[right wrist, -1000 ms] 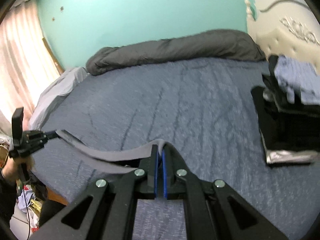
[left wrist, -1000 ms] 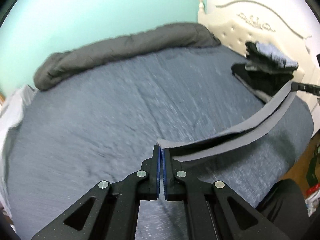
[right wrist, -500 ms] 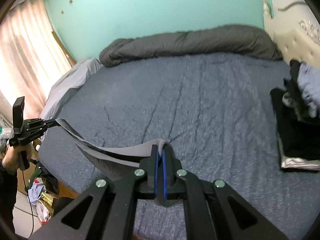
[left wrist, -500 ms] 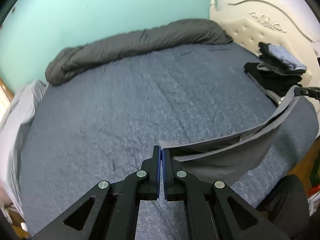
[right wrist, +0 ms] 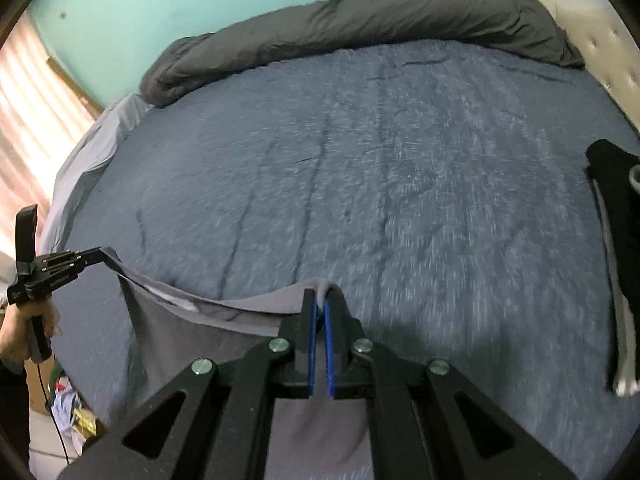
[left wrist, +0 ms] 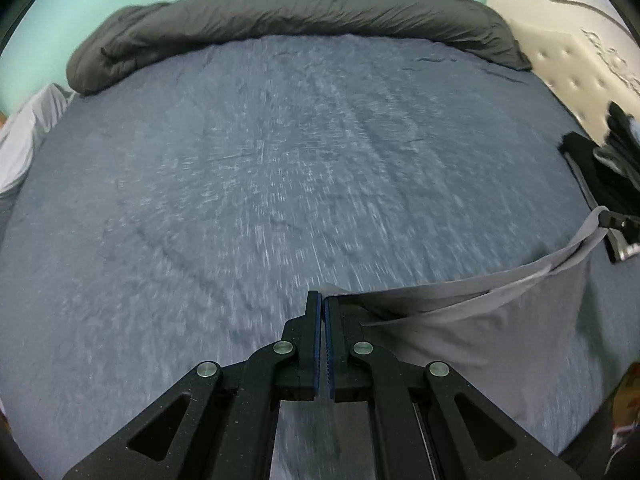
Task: Fold clothes
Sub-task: 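Lower the briefs onto the bed and open both grippers to release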
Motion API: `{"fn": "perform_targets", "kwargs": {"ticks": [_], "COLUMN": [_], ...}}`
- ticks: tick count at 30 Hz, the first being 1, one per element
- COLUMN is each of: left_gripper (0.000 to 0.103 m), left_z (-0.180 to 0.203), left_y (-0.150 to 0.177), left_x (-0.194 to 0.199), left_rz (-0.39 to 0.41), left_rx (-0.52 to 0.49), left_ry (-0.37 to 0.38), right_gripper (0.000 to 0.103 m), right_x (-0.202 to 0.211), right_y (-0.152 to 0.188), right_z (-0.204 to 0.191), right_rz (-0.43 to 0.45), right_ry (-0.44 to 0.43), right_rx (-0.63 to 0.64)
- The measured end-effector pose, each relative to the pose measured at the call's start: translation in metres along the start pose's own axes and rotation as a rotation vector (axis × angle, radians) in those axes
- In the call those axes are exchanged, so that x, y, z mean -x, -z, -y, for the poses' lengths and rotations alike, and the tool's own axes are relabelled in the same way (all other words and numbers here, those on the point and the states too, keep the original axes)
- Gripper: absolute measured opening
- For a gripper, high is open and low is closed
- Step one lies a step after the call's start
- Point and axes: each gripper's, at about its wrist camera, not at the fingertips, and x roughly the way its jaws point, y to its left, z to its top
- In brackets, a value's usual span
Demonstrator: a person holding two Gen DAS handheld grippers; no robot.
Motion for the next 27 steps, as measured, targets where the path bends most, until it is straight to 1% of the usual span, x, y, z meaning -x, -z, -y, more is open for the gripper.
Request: {"fn": "perform_targets", "kwargs": {"ticks": [5,10,11,16,17,19,20,21,22,23,24,27], "left_gripper": [0.001,0.002,0.002,0.004,0.004,0.006,0.008,0.016,0.027,0.031,0.033,0.033], "left_z": [-0.012,-0.021,-0.023,-0.033,-0.035,-0.038,-0.038,-0.038,-0.038,-0.039,-0.038,-0.033], "left_y": [-0.035,-0.053,-0.055,-0.061,-0.061,-0.062,-0.063,-0.062,-0.061,-0.06,-0.056,-0.04], "left_x": [-0.055,-0.102,-0.109,-0.128,-0.129,-0.125,-0.12,-0.114,-0.106,-0.099,-0.094,-0.084], "left_rz": [-0.044,-0.089,-0.096,-0.088,-0.084,-0.067,-0.05,-0.03,-0.008,0.014,0.026,0.043], "left_rx": [0.01,0.039,0.048,0.102,0.118,0.126,0.116,0.11,0.105,0.1,0.091,0.049], "left_ry": [-0.009,-0.011,-0.009,0.001,0.013,0.051,0.052,0.054,0.059,0.063,0.069,0.08], "right_gripper": [0.003,0.003,0.003,0.005,0.006,0.019,0.037,0.046,0.046,0.047,0.047,0.047], "right_x": [-0.052,-0.104,-0.113,-0.14,-0.143,-0.147,-0.145,-0.14,-0.133,-0.125,-0.118,-0.097], "right_y": [-0.033,-0.053,-0.056,-0.064,-0.064,-0.065,-0.065,-0.065,-0.065,-0.065,-0.065,-0.06], "right_z": [0.015,0.03,0.034,0.05,0.053,0.059,0.06,0.061,0.061,0.061,0.062,0.061], "right_rz": [-0.039,-0.092,-0.094,-0.09,-0.088,-0.089,-0.077,-0.052,-0.022,0.009,0.033,0.093], "right_ry": [0.025,0.047,0.041,0.005,-0.007,-0.029,-0.034,-0.05,-0.063,-0.075,-0.077,-0.082], "right_rx": [-0.023,-0.046,-0.061,-0.133,-0.149,-0.188,-0.201,-0.207,-0.203,-0.197,-0.19,-0.164]}}
